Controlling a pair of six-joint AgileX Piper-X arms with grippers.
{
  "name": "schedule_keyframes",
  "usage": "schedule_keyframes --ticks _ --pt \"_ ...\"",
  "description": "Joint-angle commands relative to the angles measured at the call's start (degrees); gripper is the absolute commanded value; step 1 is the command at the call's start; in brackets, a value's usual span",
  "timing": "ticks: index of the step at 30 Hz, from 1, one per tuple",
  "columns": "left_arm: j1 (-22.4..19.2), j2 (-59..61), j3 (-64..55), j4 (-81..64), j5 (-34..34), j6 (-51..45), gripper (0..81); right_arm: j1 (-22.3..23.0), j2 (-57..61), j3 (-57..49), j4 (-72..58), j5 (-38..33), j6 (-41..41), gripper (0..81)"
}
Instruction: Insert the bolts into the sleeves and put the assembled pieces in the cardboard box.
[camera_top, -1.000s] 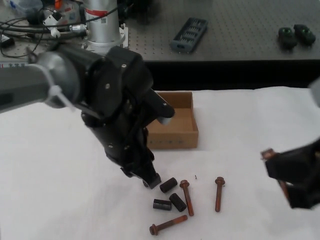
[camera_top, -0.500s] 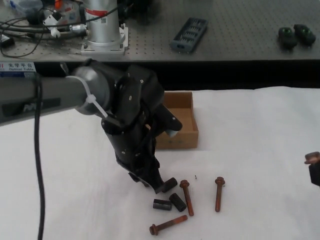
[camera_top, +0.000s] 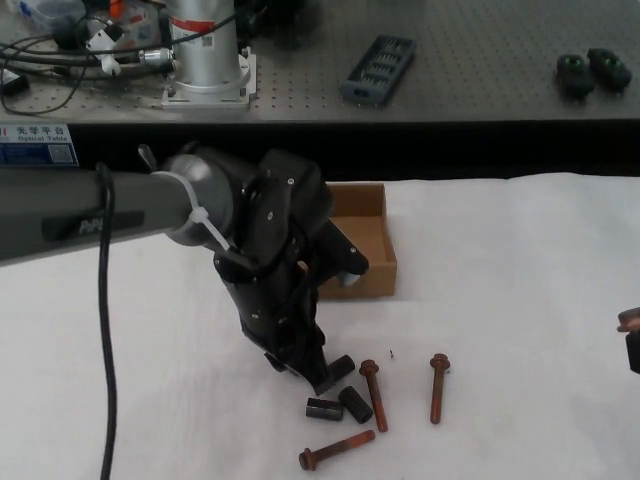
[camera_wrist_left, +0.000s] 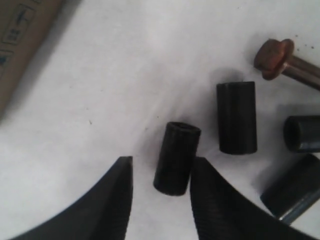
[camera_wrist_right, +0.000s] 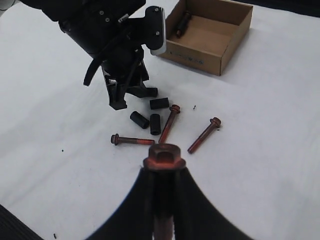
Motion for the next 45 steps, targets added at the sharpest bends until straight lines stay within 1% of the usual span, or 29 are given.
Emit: schedule_keyframes --ticks 1,6,8,11,16,22,24,27,30,33,36,39,42,45 --pt "-0.6 1.0 -0.3 0.3 -0.2 0.4 27.9 -0.3 -0.4 -0.3 0.0 0.1 0.5 3.6" --pt "-1.1 1.2 -0.3 -0.9 0.2 0.4 27.9 -0.3 -0.4 -0.3 0.0 0.1 0.8 3.6" --pt "-1.1 1.2 -0.3 -1.6 1.8 0.4 27.5 -0.3 -0.4 -0.3 0.0 0.1 1.4 3.6" --pt "-1.1 1.2 -0.3 -1.9 2.2 0.4 24.0 -0.3 -0.4 -0.3 0.0 0.1 1.4 3.6" --pt "-1.1 1.2 -0.3 -1.0 2.2 0.4 14.9 -0.3 -0.4 -0.3 0.0 0.1 1.4 3.6" --pt "-1.1 1.2 -0.3 4.2 0.7 -0.4 13.9 -0.3 -0.4 -0.3 0.0 0.1 1.4 3.6" --pt "-1.1 1.0 -0.3 5.4 0.0 -2.9 13.9 -0.3 -0.4 -0.3 -0.1 0.1 1.3 3.6" --pt "-1.1 -0.3 -0.3 6.9 0.2 -9.2 13.1 -0.3 -0.4 -0.3 -0.9 0.1 1.3 3.6" --pt "-1.1 -3.1 -0.3 6.6 3.0 -12.6 8.1 -0.3 -0.4 -0.3 -1.0 0.4 1.3 3.6" --pt "-1.1 -7.0 -0.3 6.4 4.9 -14.8 0.7 -0.2 -0.9 -0.3 -2.0 4.0 1.3 3.6" --pt "-1.1 -11.1 0.5 6.4 5.5 -15.6 0.6 -0.2 -2.1 -0.3 -6.5 6.6 0.8 3.6" --pt "-1.1 -15.1 3.1 4.9 6.9 -18.2 0.6 -0.2 -3.3 -0.3 -11.4 6.6 -0.5 3.6" --pt "-1.1 -19.6 8.0 -0.2 11.4 -22.7 0.6 -0.2 -3.6 0.0 -14.4 6.5 -1.8 3.6" --pt "-1.2 -25.1 13.8 -7.2 14.2 -27.0 0.6 -0.2 -3.6 1.9 -17.6 5.2 -2.8 3.6"
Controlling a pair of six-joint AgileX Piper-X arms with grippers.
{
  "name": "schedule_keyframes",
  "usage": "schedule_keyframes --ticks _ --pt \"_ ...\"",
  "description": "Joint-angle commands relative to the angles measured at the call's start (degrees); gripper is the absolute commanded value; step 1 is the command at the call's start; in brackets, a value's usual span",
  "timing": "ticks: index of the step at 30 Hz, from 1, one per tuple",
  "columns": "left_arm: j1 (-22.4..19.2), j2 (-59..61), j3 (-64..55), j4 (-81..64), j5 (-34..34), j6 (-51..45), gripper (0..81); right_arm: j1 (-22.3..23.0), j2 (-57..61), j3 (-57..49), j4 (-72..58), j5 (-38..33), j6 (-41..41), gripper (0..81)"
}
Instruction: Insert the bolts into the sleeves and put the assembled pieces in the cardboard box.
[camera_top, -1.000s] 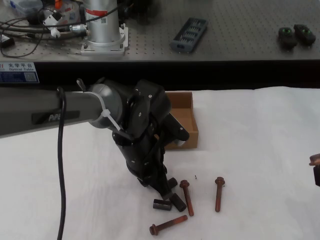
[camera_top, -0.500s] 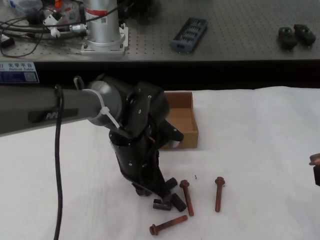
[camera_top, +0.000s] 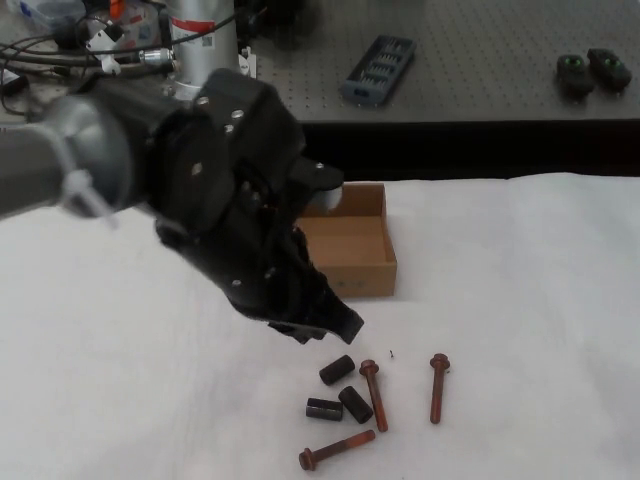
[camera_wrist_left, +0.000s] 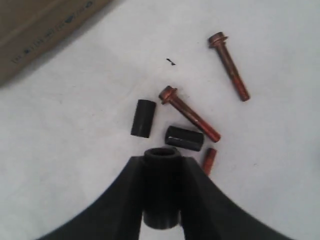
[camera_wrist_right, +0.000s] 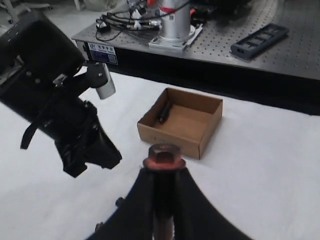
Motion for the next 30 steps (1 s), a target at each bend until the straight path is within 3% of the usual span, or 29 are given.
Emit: schedule_keyframes --ticks 1,10,15,24,30 --pt "-0.4 -6.9 6.9 -7.9 3.4 -5.8 0.6 -0.2 -0.3 1.2 -3.0 -1.3 -1.1 3.6" --pt "-0.4 -24.8 24.1 -22.1 12.9 -7.9 0.6 -0.2 -0.3 11.5 -26.1 -12.2 1.2 3.6" --pt "-1.9 -33.9 32.2 -33.7 18.6 -9.9 0.6 -0.2 1.1 15.4 -40.5 -21.9 4.0 3.6" --pt "-11.5 -39.2 40.0 -43.2 18.5 -9.9 0.6 0.1 7.6 16.7 -51.7 -34.0 3.9 3.6" --pt "-14.7 -39.2 40.7 -46.1 13.1 -9.9 0.6 0.1 10.6 16.9 -53.6 -36.6 6.0 3.6"
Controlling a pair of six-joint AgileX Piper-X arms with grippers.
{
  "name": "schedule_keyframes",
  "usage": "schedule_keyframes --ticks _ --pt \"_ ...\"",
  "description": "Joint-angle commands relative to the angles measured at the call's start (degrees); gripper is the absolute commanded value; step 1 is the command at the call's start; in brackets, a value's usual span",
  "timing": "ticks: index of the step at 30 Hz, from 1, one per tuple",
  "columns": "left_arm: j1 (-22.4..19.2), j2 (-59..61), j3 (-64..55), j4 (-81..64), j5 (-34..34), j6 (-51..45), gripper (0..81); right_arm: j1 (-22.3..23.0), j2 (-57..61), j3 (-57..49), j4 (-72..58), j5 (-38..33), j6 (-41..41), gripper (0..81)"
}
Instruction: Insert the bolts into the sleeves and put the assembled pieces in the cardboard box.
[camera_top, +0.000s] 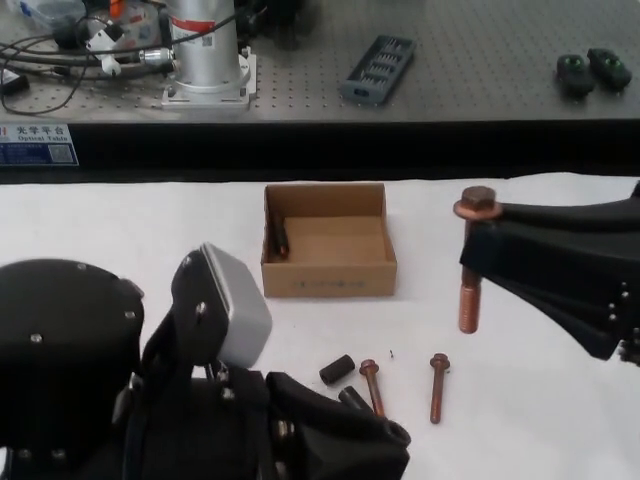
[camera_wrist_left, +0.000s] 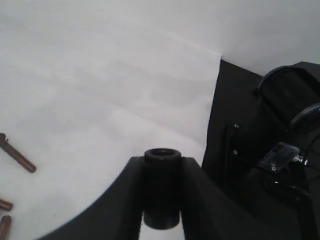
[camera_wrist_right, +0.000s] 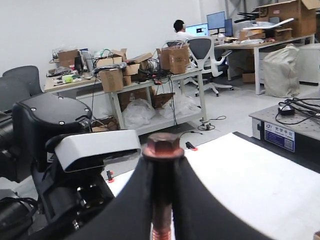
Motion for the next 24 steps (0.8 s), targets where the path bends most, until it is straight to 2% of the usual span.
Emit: schedule_keyframes --ticks 1,9,13,18,24 --pt "-2.1 -0.5 -0.1 -5.2 -4.4 -0.6 0.6 0.1 0.6 0.4 -2.4 -1.6 1.4 3.6" --pt "-2.1 -0.5 -0.1 -10.1 -6.9 0.2 0.6 0.3 0.6 3.0 -12.9 -1.6 8.7 3.6" --pt "-2.1 -0.5 -0.1 -14.9 -6.9 0.2 0.6 2.7 0.6 3.1 -13.4 -1.5 8.7 3.6" --pt "-2.1 -0.5 -0.1 -17.2 -6.8 0.2 0.6 6.4 0.6 3.2 -13.4 3.9 8.6 3.6" --pt "-2.1 -0.5 -0.1 -21.9 -6.2 -1.8 0.6 7.2 0.6 3.2 -12.7 5.7 5.2 3.6"
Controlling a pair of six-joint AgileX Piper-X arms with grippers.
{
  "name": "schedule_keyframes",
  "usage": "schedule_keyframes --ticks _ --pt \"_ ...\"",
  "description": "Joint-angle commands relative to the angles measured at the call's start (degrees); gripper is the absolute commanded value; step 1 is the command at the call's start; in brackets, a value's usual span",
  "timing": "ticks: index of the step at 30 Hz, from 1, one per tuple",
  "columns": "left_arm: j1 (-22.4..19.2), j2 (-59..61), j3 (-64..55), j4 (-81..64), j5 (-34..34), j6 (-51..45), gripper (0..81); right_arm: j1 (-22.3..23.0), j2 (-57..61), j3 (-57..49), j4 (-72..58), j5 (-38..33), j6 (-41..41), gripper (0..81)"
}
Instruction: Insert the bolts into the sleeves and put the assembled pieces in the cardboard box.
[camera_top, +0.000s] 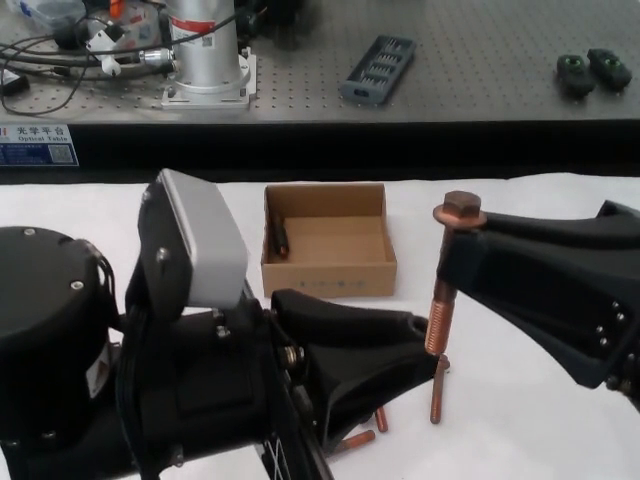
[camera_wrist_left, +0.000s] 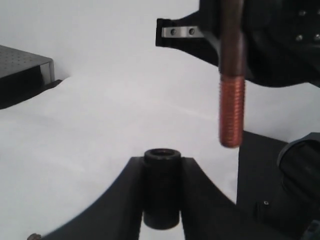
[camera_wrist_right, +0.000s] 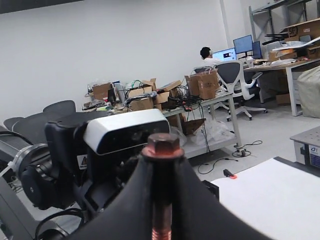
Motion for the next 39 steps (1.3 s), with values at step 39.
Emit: schedule_keyframes --ticks 39 --pt "-0.3 -0.5 -0.2 -6.4 3.0 -1.1 0.6 0.4 2.3 -0.6 -5.6 5.2 -6.0 3.6"
